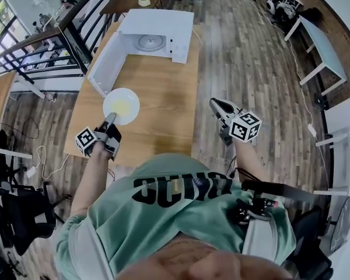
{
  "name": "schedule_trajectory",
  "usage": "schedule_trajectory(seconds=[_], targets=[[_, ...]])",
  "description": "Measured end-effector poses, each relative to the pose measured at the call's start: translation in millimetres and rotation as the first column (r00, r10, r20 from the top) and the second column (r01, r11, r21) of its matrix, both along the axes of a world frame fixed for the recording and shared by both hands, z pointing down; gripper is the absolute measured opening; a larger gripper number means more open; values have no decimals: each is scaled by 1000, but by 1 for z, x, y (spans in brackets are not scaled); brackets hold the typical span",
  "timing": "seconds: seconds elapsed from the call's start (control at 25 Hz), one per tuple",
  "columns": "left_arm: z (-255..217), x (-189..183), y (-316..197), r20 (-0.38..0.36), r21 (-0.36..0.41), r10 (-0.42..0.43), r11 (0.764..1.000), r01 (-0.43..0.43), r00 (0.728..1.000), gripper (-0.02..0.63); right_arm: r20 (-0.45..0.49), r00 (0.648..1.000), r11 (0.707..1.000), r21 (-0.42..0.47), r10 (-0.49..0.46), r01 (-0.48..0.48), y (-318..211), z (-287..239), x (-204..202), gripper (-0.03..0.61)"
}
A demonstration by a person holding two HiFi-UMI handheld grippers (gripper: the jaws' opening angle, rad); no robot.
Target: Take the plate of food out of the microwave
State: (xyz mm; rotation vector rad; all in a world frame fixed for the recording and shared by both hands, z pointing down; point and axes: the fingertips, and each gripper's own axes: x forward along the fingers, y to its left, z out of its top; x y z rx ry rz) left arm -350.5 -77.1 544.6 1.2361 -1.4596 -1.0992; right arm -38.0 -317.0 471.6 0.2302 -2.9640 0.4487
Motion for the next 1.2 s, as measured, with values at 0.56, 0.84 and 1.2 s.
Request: schedule_trajectory(seconds=[0.56, 0.84, 1.2], targets=[[70, 24, -13, -56, -127, 81, 988, -88, 995, 23, -25, 1000, 1000, -28, -6, 5, 1, 37, -14, 6], [127, 30, -19, -31, -225, 233, 946, -234, 972, 25, -56, 994, 993, -62, 92, -96, 12, 51, -7, 6], [158, 34, -20, -101, -218, 237, 942, -254, 966, 25, -102, 991, 994, -64, 81, -88, 14, 53, -14, 6]])
